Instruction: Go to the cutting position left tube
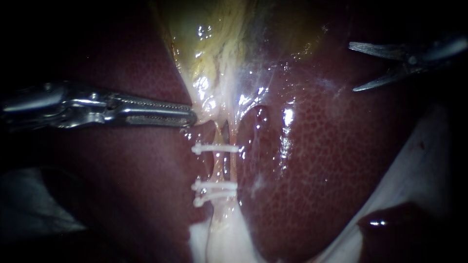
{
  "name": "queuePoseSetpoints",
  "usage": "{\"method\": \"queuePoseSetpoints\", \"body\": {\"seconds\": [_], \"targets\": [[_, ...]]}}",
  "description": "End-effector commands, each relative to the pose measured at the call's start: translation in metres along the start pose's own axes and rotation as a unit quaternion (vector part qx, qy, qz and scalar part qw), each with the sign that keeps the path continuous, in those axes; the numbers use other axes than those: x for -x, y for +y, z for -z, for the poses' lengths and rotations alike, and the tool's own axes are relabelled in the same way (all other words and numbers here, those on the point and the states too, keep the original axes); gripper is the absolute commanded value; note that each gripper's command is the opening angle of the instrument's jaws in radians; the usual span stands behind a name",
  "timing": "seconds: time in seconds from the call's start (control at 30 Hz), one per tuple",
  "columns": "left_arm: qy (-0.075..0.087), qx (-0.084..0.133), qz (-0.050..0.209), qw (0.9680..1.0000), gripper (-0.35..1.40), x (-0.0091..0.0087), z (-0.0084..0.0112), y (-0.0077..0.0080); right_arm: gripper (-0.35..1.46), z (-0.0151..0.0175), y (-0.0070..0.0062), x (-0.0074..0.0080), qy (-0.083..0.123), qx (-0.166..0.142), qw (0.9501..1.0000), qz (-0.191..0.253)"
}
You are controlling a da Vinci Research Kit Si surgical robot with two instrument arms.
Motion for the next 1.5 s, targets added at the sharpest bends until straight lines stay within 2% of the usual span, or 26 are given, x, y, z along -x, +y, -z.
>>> {"method": "queuePoseSetpoints", "body": {"seconds": [0.03, 0.13, 0.23, 0.37, 0.43, 0.5, 0.67, 0.77, 0.87, 0.97, 1.13, 1.23, 1.33, 1.5], "targets": [[0.0, 0.0, 0.0, 1.0, -0.35, 0.0, 0.0001, 0.0, 1.43, 0.0, 0.0, 0.0, 0.0, 0.0, 1.0, 0.0], [0.005, 0.003, -0.002, 1.0, -0.35, -0.0004, 0.0008, 0.0003, 1.45, 0.0, 0.0, 0.0, 0.0, 0.0, 1.0, 0.0], [0.012, 0.013, 0.004, 0.9998, -0.35, -0.0016, 0.0026, 0.0006, 1.45, 0.0, 0.0, 0.0, 0.0, 0.0, 1.0, 0.0], [0.041, 0.007, 0.013, 0.9991, -0.35, -0.0039, 0.0072, 0.0013, 1.45, 0.0, 0.0, 0.0, 0.0, 0.0, 1.0, 0.0], [0.05, 0.003, 0.017, 0.9986, -0.35, -0.0047, 0.0094, 0.0017, 1.45, 0.0001, -0.0001, 0.0, 0.0, 0.0, 1.0, 0.0], [0.055, 0.0, 0.021, 0.9983, -0.35, -0.0051, 0.0106, 0.0021, 1.45, 0.0001, -0.0001, -0.0001, 0.0, 0.0, 1.0, 0.0], [0.058, -0.003, 0.022, 0.9981, -0.35, -0.0052, 0.0108, 0.0024, 1.45, -0.0001, -0.0003, -0.0004, 0.007, -0.008, 0.9999, -0.009], [0.058, -0.003, 0.022, 0.9981, -0.35, -0.0051, 0.0106, 0.0023, 1.45, -0.0007, -0.001, -0.0008, 0.018, -0.022, 0.9994, -0.022], [0.058, -0.003, 0.022, 0.998, -0.35, -0.0051, 0.0106, 0.0023, 1.45, -0.002, -0.0024, -0.0017, 0.032, -0.04, 0.998, -0.038], [0.058, -0.003, 0.022, 0.998, -0.35, -0.0051, 0.0106, 0.0023, 1.45, -0.004, -0.0046, -0.0028, 0.046, -0.062, 0.9957, -0.051], [0.058, -0.003, 0.022, 0.998, -0.35, -0.0051, 0.0106, 0.0023, 1.45, -0.0078, -0.0087, -0.0046, 0.04, -0.106, 0.9912, -0.068], [0.058, -0.003, 0.022, 0.998, -0.35, -0.0051, 0.0106, 0.0023, 1.45, -0.0098, -0.0107, -0.0053, 0.042, -0.127, 0.9876, -0.082], [0.058, -0.003, 0.022, 0.998, -0.35, -0.0051, 0.0106, 0.0023, 1.45, -0.0118, -0.0121, -0.0054, 0.036, -0.147, 0.9849, -0.085], [0.058, -0.003, 0.022, 0.998, -0.35, -0.0051, 0.0106, 0.0023, 1.43, -0.0147, -0.0135, -0.0046, 0.034, -0.171, 0.9797, -0.1]]}}
